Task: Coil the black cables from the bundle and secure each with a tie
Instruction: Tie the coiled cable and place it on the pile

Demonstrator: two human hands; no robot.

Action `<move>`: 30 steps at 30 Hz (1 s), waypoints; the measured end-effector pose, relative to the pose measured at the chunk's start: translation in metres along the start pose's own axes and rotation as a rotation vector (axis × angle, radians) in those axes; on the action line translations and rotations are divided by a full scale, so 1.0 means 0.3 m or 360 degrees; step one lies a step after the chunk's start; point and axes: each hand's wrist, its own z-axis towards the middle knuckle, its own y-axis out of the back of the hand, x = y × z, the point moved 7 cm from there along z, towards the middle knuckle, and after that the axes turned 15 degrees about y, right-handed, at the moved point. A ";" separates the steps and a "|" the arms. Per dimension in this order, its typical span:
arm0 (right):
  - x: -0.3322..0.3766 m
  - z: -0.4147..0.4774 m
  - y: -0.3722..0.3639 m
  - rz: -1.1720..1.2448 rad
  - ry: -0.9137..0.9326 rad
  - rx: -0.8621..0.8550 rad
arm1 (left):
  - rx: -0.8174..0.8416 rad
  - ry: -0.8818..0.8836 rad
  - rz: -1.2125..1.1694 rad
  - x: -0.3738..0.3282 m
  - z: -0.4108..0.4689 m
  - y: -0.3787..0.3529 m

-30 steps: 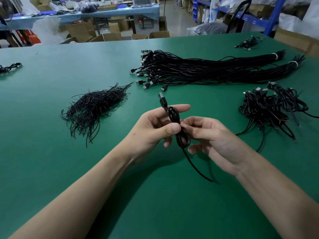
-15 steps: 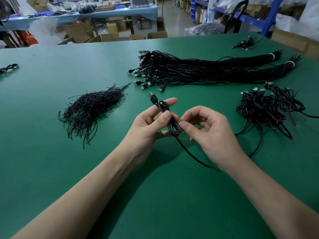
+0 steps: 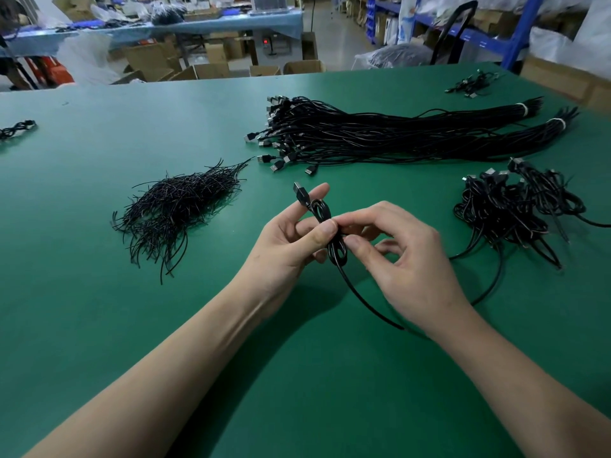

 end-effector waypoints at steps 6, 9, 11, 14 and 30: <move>0.006 0.008 0.028 -0.0301 0.0173 0.0025 | -0.0043 -0.0085 0.0208 -0.015 -0.008 -0.003; 0.007 0.006 0.027 -0.0374 0.0218 0.0079 | -0.0040 -0.0054 0.0293 -0.017 -0.010 -0.006; 0.003 0.005 0.026 -0.0416 0.0221 0.0101 | -0.0058 -0.0044 0.0328 -0.015 -0.009 -0.003; 0.000 0.003 0.018 -0.0516 0.0222 0.0137 | -0.0096 -0.0038 0.0365 -0.014 -0.006 -0.002; -0.005 0.001 -0.001 -0.0479 0.0154 0.0191 | -0.0204 -0.0037 0.0386 -0.012 -0.012 0.003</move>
